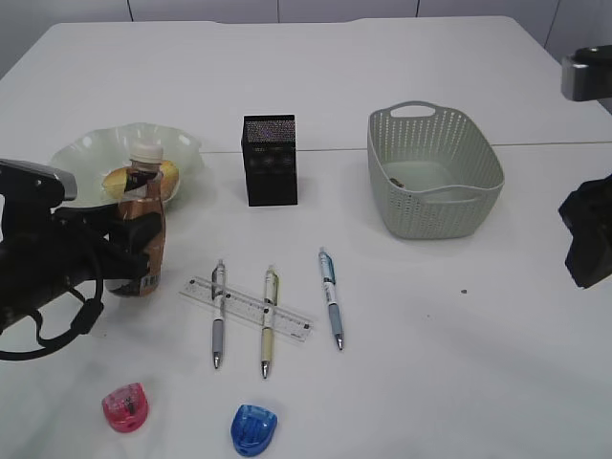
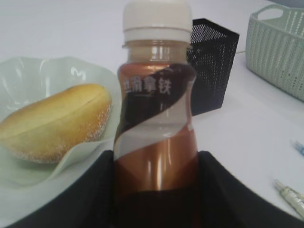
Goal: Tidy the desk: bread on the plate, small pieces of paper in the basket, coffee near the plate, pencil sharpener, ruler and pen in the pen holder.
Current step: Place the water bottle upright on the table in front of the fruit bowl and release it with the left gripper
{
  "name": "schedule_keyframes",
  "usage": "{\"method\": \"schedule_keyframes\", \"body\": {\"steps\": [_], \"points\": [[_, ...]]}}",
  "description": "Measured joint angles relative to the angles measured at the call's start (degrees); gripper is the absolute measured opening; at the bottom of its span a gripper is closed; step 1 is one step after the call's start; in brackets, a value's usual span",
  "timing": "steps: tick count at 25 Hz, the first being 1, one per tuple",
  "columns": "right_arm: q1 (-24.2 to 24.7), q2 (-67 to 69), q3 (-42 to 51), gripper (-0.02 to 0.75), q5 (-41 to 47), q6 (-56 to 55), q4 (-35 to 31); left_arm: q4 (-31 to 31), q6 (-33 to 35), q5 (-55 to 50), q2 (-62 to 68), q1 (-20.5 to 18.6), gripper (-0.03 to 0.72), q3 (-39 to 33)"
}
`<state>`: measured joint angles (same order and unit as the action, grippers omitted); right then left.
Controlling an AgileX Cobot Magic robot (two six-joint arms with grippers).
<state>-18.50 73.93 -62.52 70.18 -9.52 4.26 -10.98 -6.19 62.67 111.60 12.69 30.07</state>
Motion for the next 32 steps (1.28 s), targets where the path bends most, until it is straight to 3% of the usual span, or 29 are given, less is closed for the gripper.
{"method": "schedule_keyframes", "body": {"steps": [18,32], "points": [[0.0,0.0,0.0,0.48,-0.7,0.0,0.3,0.5,1.0,9.7,12.6,0.0,0.361,7.6],[0.0,0.0,0.0,0.48,-0.8,0.0,0.4,-0.3,4.0,9.4,11.4,0.0,0.442,6.2]]}}
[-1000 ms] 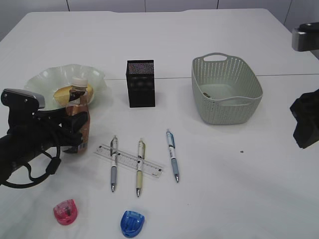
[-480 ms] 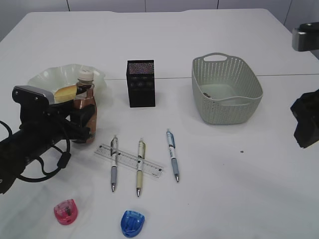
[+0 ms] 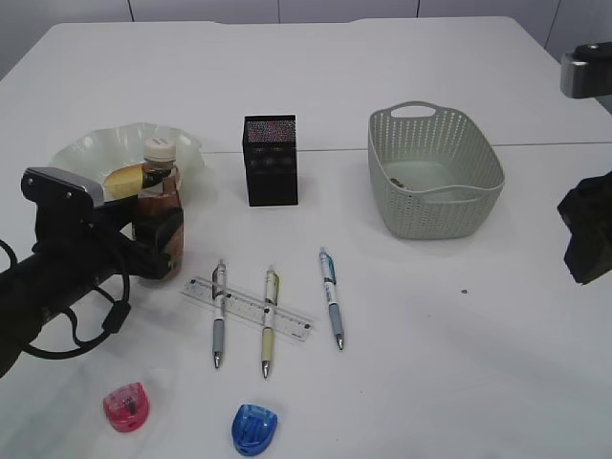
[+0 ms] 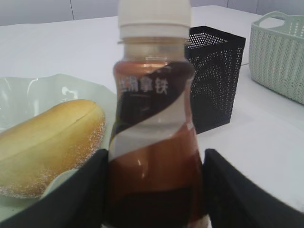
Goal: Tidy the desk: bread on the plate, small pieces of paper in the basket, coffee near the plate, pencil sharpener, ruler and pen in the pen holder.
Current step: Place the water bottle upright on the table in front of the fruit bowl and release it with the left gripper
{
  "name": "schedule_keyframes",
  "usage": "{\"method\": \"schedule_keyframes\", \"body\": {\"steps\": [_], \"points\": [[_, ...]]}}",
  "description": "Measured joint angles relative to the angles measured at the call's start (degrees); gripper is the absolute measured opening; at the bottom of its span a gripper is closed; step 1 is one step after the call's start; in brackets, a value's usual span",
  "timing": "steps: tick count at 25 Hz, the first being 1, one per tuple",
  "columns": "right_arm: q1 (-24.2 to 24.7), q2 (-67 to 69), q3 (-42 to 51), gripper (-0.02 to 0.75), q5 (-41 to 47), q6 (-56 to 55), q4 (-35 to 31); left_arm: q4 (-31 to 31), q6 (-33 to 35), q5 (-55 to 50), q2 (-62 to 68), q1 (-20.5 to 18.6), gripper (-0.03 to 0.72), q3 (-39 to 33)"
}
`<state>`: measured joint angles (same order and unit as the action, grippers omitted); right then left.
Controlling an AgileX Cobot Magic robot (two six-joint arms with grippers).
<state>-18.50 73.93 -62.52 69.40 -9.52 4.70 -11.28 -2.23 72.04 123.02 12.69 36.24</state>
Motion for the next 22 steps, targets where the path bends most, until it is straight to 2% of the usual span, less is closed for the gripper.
{"method": "schedule_keyframes", "body": {"steps": [9,22], "points": [[0.0,0.0,0.0,0.48,-0.6,0.0,0.0,-0.4,2.7,-4.5,-3.3,0.0,0.511,-1.7],[0.0,0.0,0.0,0.48,-0.6,0.0,0.0,-2.7,3.3,-6.4,-18.1,0.0,0.516,-3.1]]}}
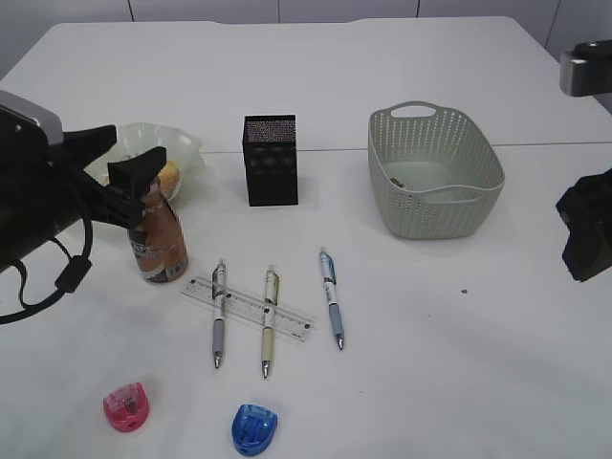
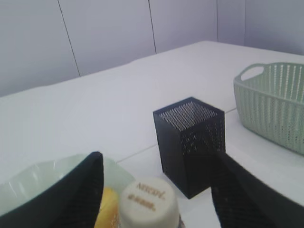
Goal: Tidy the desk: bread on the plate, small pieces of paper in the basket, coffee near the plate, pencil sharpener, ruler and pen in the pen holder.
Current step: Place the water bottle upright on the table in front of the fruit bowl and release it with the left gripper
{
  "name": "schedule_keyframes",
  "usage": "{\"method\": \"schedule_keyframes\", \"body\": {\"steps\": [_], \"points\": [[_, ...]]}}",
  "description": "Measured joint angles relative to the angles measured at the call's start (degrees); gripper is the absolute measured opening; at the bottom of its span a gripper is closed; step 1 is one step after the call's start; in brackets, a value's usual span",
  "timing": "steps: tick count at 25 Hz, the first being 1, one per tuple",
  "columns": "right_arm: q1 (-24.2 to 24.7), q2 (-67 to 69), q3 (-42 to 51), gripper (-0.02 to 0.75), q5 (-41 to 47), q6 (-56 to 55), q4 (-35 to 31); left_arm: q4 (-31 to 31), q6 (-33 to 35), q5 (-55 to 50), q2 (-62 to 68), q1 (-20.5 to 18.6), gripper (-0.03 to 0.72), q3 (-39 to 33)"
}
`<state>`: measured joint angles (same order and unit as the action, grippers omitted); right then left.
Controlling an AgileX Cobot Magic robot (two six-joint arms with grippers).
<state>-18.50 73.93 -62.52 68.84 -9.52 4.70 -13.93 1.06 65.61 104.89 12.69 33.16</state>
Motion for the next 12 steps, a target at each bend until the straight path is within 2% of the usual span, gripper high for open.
{"method": "schedule_keyframes", "body": {"steps": [5,9,12], "points": [[0.0,0.0,0.0,0.48,0.0,0.0,0.0,-0.4,0.1,0.0,-6.5,0.0,0.517,-2.0],[0.0,0.0,0.0,0.48,0.0,0.0,0.0,3.4,0.1,0.0,-11.0,0.0,0.517,-2.6],[0.0,0.0,0.0,0.48,0.1,0.0,0.0,5.5,0.0,0.0,-13.4,-1.5,0.517,-2.6]]}}
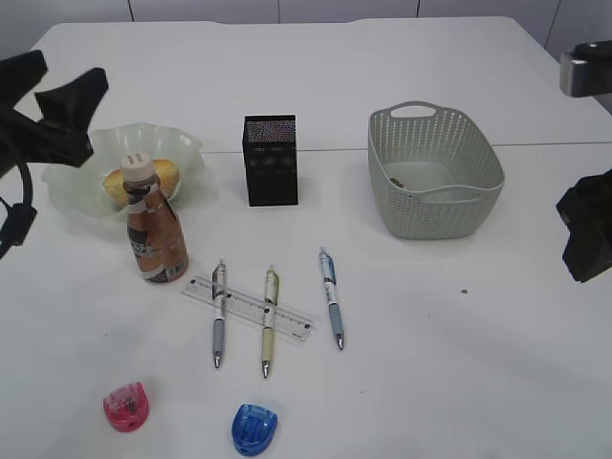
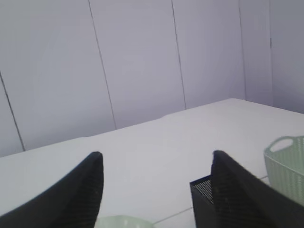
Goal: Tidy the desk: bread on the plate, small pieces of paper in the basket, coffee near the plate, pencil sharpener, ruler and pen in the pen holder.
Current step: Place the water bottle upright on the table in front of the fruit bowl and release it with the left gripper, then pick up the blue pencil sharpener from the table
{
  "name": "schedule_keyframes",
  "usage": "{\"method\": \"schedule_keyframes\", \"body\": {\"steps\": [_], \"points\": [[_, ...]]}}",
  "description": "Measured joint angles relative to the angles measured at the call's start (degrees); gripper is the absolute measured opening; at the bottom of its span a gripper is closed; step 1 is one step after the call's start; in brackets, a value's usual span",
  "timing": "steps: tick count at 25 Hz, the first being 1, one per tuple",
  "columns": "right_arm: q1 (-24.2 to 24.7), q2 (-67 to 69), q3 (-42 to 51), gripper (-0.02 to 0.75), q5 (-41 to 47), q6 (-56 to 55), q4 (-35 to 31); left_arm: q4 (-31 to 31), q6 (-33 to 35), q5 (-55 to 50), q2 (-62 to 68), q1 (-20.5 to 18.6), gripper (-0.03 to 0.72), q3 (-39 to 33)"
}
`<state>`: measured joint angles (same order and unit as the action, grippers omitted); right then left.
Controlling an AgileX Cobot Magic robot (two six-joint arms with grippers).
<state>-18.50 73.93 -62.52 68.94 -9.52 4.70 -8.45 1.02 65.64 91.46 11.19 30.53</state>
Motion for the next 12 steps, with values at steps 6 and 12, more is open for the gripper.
{"method": "schedule_keyframes", "body": {"steps": [6,12], "points": [[0.0,0.0,0.0,0.48,0.0,0.0,0.0,3.7,-1.0,-5.6,-1.9,-5.8,0.517,0.0],[0.0,0.0,0.0,0.48,0.0,0.0,0.4,4.0,-3.8,-21.2,-5.2,-10.2,0.494,-1.5]]}}
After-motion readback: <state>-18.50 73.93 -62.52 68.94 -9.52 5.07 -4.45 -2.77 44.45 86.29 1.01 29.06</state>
